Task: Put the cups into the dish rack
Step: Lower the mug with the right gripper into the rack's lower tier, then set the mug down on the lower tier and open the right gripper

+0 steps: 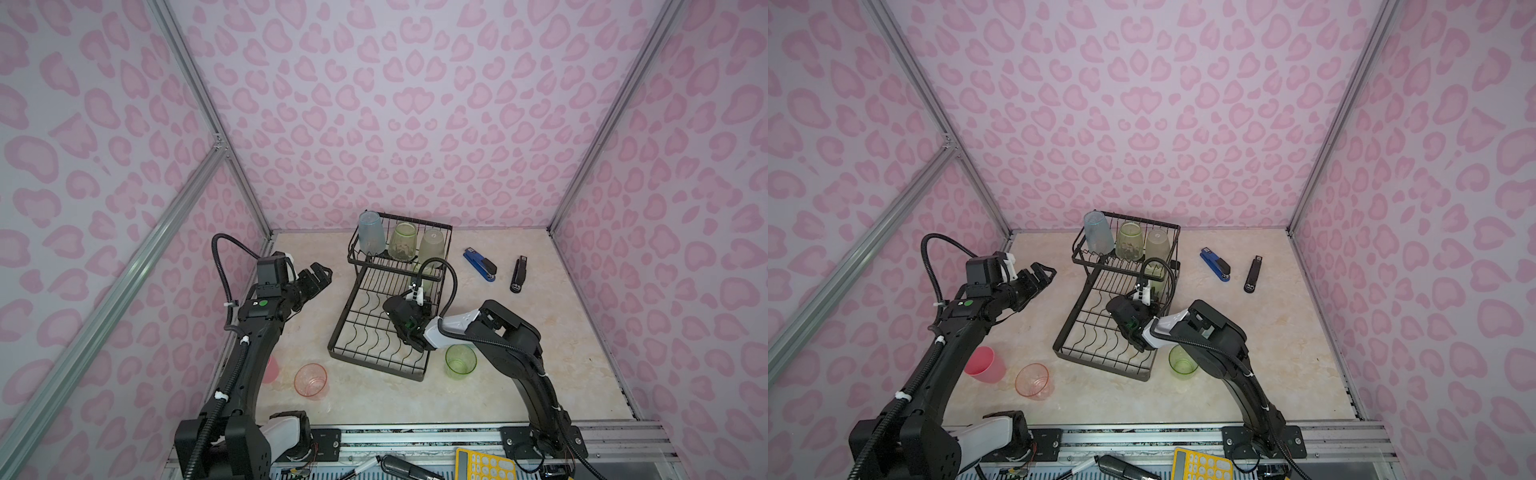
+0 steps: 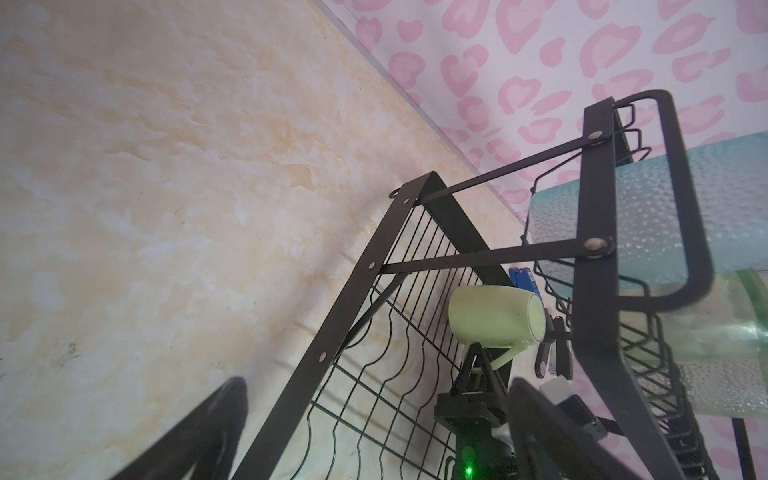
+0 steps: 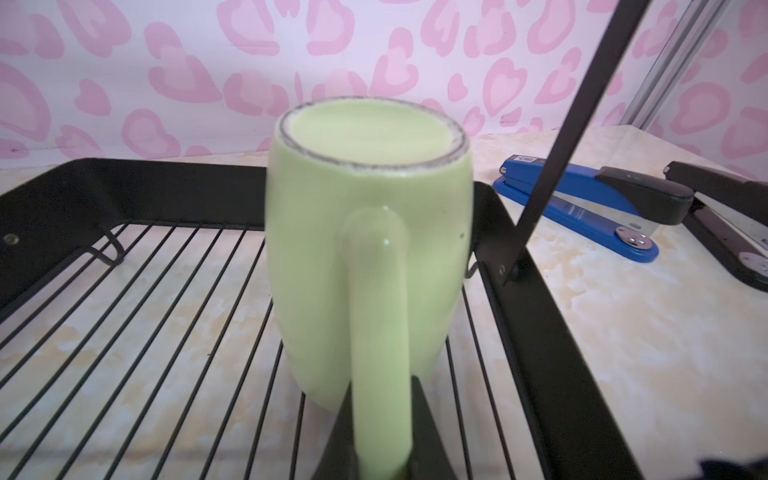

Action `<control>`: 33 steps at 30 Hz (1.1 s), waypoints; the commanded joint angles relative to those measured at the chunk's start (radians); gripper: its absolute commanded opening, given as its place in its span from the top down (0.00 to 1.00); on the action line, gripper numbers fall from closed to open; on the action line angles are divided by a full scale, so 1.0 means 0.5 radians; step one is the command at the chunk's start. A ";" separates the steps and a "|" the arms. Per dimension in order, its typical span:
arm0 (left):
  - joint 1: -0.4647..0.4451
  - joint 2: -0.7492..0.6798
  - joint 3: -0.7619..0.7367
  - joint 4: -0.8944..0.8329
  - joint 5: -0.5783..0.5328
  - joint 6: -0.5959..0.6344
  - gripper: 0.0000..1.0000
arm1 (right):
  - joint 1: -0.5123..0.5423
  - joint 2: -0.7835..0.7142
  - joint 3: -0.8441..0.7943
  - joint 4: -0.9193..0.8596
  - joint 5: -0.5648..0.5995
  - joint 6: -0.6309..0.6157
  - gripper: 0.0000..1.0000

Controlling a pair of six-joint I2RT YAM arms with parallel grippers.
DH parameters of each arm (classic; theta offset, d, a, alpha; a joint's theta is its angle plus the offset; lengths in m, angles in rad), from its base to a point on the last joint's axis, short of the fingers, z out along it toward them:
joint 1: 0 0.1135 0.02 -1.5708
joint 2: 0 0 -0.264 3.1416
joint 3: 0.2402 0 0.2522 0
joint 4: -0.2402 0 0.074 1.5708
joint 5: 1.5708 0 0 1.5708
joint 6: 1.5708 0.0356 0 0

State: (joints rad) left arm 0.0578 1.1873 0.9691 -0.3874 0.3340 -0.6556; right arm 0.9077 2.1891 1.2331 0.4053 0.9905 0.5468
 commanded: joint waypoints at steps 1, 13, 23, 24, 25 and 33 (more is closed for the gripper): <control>-0.001 0.000 -0.006 0.076 0.019 -0.002 0.01 | -0.005 0.021 0.010 -0.068 -0.008 0.035 0.84; 0.000 -0.010 -0.020 0.076 0.004 0.001 0.01 | 0.030 -0.053 -0.130 0.110 -0.033 -0.103 0.45; -0.002 -0.013 -0.021 0.044 -0.045 0.010 0.01 | 0.157 -0.152 -0.305 0.450 -0.114 -0.400 0.21; 0.000 -0.012 -0.021 0.040 -0.053 0.010 0.01 | 0.171 -0.161 -0.321 0.484 -0.120 -0.433 0.20; -0.001 -0.012 -0.021 0.034 -0.063 0.013 0.00 | 0.185 -0.171 -0.338 0.511 -0.130 -0.463 0.19; 0.001 -0.004 -0.006 -0.024 -0.133 0.022 0.00 | 0.338 -0.252 -0.457 0.696 -0.172 -0.736 0.16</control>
State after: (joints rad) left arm 0.0574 1.1854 0.9619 -0.3962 0.2867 -0.6579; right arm 1.0603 2.0697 1.0218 0.6846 0.9058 0.2523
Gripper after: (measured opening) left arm 0.998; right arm 0.839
